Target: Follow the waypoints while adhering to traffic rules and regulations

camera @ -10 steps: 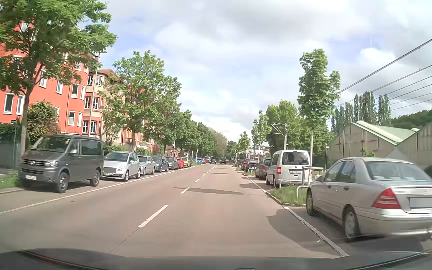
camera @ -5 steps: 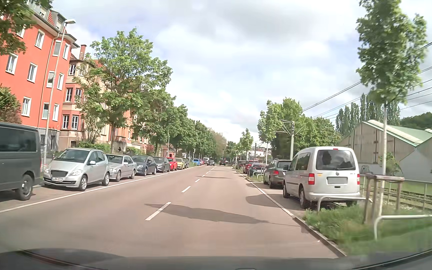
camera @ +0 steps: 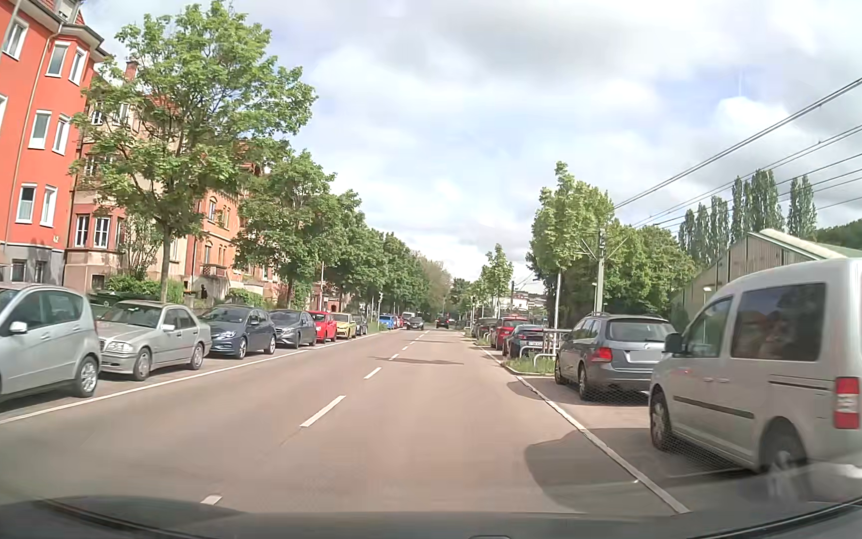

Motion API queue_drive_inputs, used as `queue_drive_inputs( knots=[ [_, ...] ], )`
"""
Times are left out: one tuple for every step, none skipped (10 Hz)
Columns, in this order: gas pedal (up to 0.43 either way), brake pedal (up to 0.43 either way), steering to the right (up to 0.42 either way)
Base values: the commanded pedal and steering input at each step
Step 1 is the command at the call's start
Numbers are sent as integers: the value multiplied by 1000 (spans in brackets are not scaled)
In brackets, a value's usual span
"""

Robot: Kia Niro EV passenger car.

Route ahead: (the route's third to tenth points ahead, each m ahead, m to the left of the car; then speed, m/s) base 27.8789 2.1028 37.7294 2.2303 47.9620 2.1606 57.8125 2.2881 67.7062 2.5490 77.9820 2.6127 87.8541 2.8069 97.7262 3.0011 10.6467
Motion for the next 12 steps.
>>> queue_drive_inputs(
  knots=[
    [39, 0, 4],
    [39, 0, 3],
    [20, 0, 3],
    [0, 0, 3],
    [0, 0, 3],
    [0, 0, 3],
    [0, 0, 1],
    [0, 0, 0],
    [0, 0, 0],
    [0, 0, 0],
    [0, 0, 0],
    [0, 0, -2]
  ],
)
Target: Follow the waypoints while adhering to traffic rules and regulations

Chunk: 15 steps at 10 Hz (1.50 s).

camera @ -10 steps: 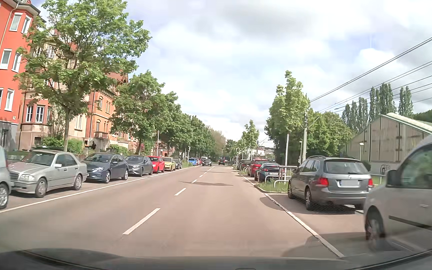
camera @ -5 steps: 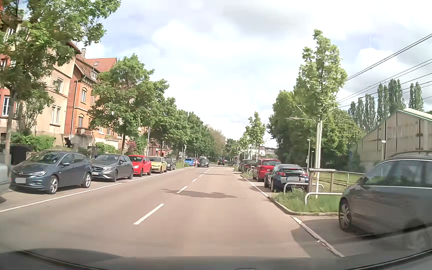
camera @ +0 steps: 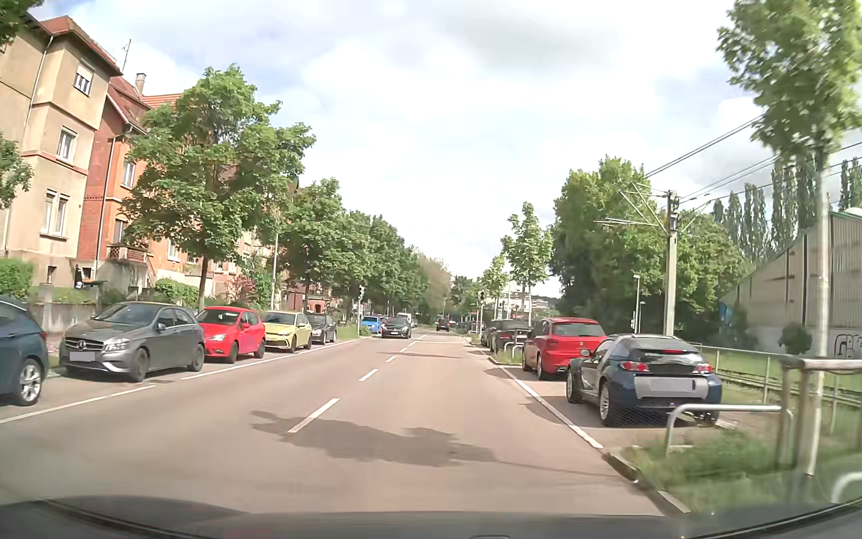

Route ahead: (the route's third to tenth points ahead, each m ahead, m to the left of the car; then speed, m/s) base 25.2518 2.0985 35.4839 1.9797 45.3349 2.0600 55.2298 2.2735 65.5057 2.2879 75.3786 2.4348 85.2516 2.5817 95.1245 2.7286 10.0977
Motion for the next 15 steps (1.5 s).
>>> queue_drive_inputs(
  knots=[
    [0, 0, -4],
    [8, 0, -5],
    [8, 0, -5],
    [20, 0, -4],
    [20, 0, -4],
    [20, 0, -4],
    [28, 0, -4],
    [28, 0, -4],
    [28, 0, -4],
    [28, 0, -4],
    [28, 0, -4],
    [28, 0, -3],
    [28, 0, -3],
    [28, 0, -2],
    [28, 0, 0]
  ],
)
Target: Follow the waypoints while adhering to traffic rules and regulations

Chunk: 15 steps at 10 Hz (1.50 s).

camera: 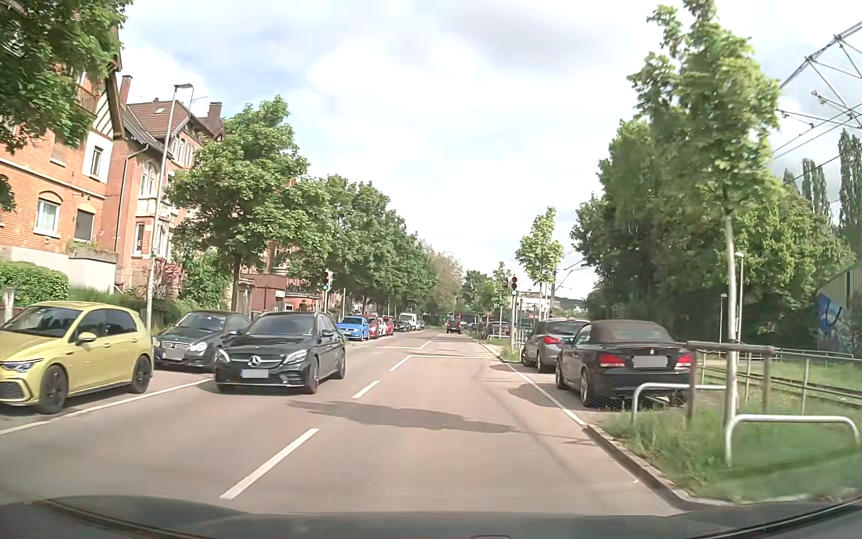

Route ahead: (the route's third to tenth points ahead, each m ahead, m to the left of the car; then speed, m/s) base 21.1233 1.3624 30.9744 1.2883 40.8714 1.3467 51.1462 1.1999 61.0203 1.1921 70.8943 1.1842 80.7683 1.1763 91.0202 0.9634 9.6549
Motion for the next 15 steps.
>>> queue_drive_inputs(
  knots=[
    [28, 0, 0],
    [28, 0, 0],
    [28, 0, -1],
    [28, 0, -2],
    [28, 0, -1],
    [28, 0, -1],
    [28, 0, -1],
    [28, 0, -1],
    [28, 0, -1],
    [28, 0, 0],
    [28, 0, 0],
    [28, 0, 0],
    [28, 0, -1],
    [28, 0, 0],
    [28, 0, 0]
  ],
)
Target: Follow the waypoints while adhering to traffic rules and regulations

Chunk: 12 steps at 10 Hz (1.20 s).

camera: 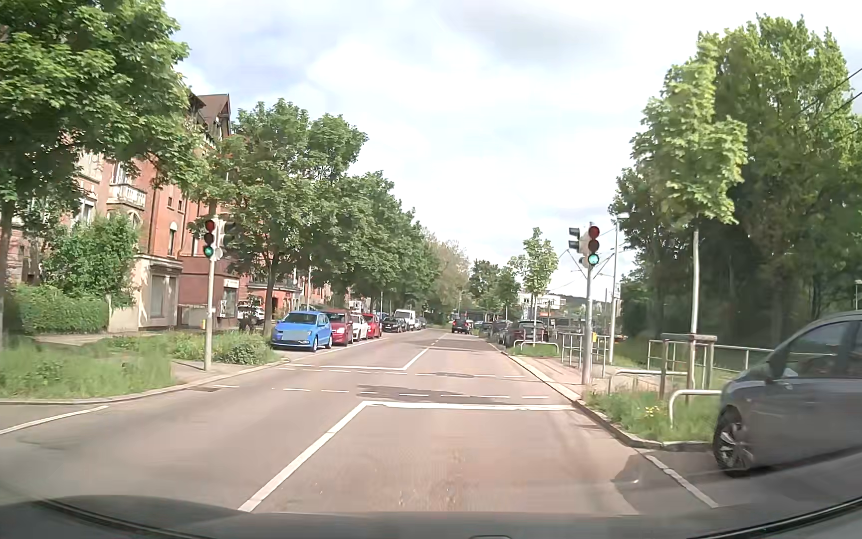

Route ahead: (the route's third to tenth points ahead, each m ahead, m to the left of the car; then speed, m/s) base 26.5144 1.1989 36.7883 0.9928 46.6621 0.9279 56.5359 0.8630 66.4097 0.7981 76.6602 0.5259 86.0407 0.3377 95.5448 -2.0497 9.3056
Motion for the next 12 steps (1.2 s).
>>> queue_drive_inputs(
  knots=[
    [28, 0, 0],
    [28, 0, 0],
    [39, 0, 6],
    [47, 0, 17],
    [47, 0, 24],
    [47, 0, 24],
    [47, 0, 22],
    [47, 0, 15],
    [47, 0, 0],
    [47, 0, -4],
    [47, 0, -4],
    [47, 0, -4]
  ],
)
